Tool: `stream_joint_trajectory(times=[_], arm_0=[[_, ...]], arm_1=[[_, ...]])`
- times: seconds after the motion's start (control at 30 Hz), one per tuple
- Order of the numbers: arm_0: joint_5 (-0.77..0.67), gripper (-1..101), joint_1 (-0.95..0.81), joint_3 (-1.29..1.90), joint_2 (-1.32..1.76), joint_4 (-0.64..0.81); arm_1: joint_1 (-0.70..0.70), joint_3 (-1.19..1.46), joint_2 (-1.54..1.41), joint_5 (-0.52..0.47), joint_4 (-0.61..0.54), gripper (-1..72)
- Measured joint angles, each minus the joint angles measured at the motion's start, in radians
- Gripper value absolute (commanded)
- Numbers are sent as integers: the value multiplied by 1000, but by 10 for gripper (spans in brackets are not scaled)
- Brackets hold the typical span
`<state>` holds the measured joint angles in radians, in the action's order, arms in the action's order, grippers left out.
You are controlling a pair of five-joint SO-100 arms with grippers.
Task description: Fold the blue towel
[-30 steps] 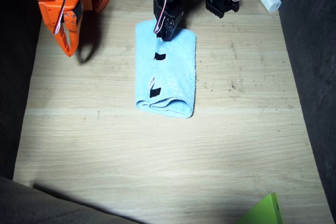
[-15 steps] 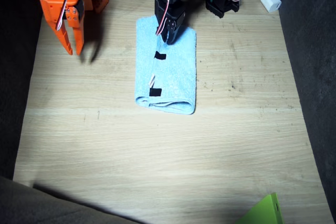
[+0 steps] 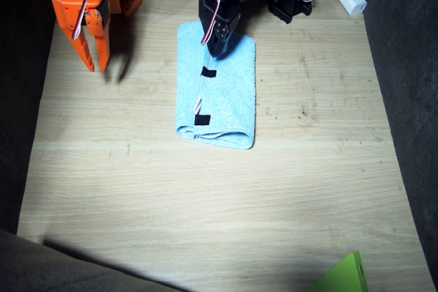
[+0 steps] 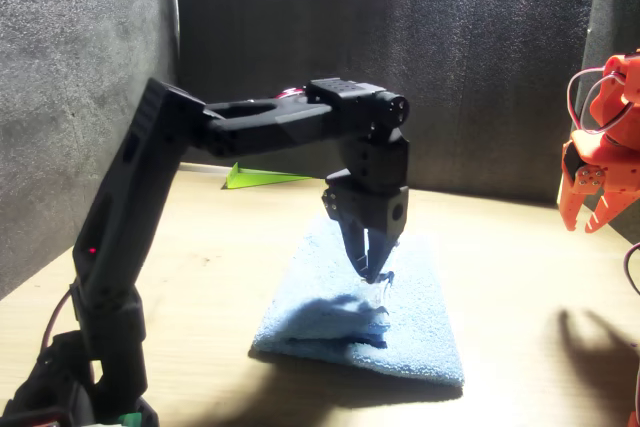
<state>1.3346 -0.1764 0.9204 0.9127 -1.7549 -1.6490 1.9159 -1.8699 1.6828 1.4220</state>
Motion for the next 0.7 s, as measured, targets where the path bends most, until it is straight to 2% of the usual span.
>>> stream_joint_trajectory(times=[0.2,0.4,0.63,0.7], arm_0=[[-34,67,-28,-21,-81,31],[-37,35,-51,-158,-224,-8],[-32,27,-64,-629,-459,-268],[-32,26,-78,-699,-451,-278]], arm_1=[[2,6,-5,-3,3,120],[0,6,-28,0,14,120],[0,6,-26,-3,31,121],[-2,6,-34,-3,31,121]])
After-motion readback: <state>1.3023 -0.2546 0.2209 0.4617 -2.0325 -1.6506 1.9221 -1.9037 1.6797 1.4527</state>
